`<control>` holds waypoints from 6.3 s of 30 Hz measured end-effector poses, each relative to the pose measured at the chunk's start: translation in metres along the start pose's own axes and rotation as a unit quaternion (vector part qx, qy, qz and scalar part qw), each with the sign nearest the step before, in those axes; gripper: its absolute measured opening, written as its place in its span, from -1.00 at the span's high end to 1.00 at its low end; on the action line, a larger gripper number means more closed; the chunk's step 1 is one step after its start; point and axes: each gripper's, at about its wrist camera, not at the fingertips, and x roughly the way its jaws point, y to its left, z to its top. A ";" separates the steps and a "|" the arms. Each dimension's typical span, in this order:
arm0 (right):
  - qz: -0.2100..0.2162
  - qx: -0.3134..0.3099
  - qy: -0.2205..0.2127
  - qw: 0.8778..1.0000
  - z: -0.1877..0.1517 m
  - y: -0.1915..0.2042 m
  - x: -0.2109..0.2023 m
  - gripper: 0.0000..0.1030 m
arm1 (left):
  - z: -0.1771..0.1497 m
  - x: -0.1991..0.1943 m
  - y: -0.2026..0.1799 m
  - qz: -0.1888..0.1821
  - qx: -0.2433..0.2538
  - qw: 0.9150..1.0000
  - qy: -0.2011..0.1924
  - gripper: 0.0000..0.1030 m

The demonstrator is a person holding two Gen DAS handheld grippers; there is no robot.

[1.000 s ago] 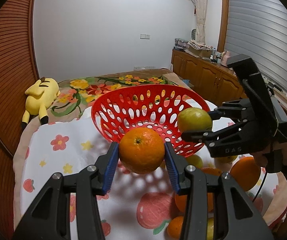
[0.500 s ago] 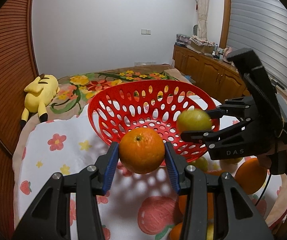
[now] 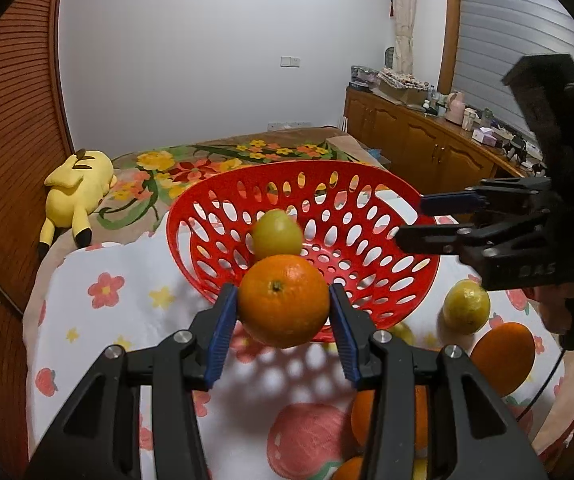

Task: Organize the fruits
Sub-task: 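Lower the pomelo into the red basket and open right tool while left carries mandarin, then lower the mandarin into the red basket and open the left tool, then close right tool around a large orange while left tool moves toward a yellow-green fruit, then close left tool on the yellow-green fruit while right tool holds the large orange, then lift and carry the yellow-green fruit with left tool while right carries the orange to the basket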

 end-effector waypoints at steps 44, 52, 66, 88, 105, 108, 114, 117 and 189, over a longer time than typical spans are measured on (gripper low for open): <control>-0.032 0.080 -0.062 0.994 -0.171 -0.007 -0.076 -0.64 | -0.096 -0.051 -0.033 -0.048 -0.020 0.999 0.002 -0.36; -0.052 0.069 -0.055 0.995 -0.180 0.000 -0.067 -0.76 | -0.108 -0.052 -0.034 -0.045 -0.028 0.999 0.009 -0.36; -0.026 0.079 -0.023 0.996 -0.176 -0.004 -0.042 -0.88 | -0.108 -0.057 -0.044 -0.051 -0.033 0.998 0.005 -0.36; -0.021 0.077 -0.062 0.995 -0.200 -0.002 -0.061 -0.79 | -0.132 -0.062 -0.078 -0.084 -0.006 0.996 0.030 -0.05; -0.023 0.084 -0.073 0.994 -0.202 -0.004 -0.059 -0.80 | -0.143 -0.039 -0.083 -0.081 -0.014 0.994 0.077 -0.19; -0.026 0.081 -0.073 0.994 -0.202 -0.003 -0.059 -0.80 | -0.142 -0.038 -0.086 -0.083 -0.011 0.993 0.078 -0.24; -0.024 0.084 -0.073 0.993 -0.203 -0.003 -0.059 -0.80 | -0.141 -0.035 -0.095 -0.072 0.010 0.994 0.079 -0.27; -0.025 0.084 -0.073 0.993 -0.203 -0.003 -0.059 -0.80 | -0.142 -0.035 -0.095 -0.064 0.014 0.995 0.077 -0.13; 0.018 0.045 -0.123 0.991 -0.118 0.003 -0.107 -0.77 | -0.040 -0.081 -0.024 -0.037 -0.024 0.997 -0.068 -0.03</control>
